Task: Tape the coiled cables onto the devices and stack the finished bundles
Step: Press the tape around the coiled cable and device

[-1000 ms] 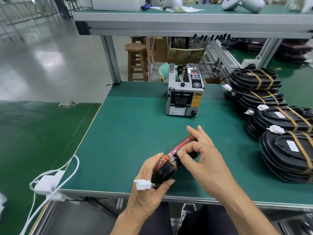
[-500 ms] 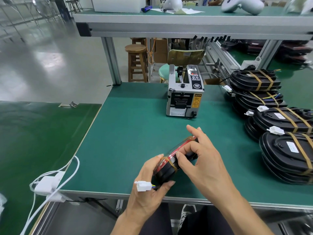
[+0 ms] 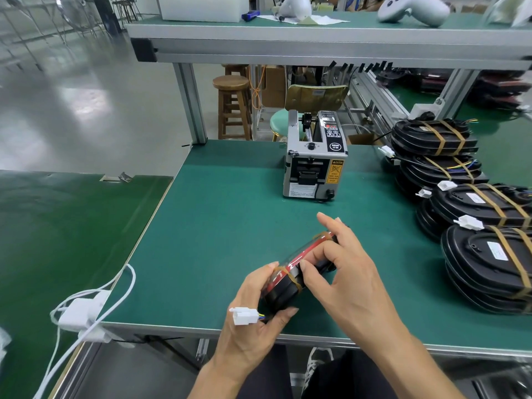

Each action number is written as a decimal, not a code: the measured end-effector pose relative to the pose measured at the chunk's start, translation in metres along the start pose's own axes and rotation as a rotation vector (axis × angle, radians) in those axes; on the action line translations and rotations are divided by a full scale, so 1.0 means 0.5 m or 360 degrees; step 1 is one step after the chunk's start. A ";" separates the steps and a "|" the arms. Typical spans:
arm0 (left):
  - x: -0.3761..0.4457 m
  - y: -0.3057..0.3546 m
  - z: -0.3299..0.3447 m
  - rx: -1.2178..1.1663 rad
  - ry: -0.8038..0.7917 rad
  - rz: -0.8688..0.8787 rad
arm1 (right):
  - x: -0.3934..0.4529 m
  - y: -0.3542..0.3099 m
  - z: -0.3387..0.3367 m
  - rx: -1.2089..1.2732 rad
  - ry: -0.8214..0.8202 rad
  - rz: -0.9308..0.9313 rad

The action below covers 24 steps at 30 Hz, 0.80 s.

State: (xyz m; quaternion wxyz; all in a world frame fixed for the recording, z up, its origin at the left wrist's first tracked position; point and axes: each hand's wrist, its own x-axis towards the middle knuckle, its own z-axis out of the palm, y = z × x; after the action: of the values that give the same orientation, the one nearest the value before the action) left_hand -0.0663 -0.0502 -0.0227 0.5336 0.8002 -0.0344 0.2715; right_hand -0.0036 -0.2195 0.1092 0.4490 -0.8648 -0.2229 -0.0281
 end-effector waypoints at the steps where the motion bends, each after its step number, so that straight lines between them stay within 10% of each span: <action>1: 0.001 0.002 0.000 0.0009 0.0006 0.0011 | 0.000 -0.001 0.001 -0.0015 -0.0003 -0.0010; 24: -0.003 -0.004 0.002 0.0025 0.0001 0.0024 | -0.005 -0.001 -0.003 -0.0141 -0.0006 -0.0033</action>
State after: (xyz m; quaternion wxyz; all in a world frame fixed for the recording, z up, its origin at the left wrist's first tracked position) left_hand -0.0665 -0.0506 -0.0253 0.5253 0.8040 -0.0380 0.2759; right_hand -0.0058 -0.2214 0.1099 0.4095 -0.8815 -0.2313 -0.0410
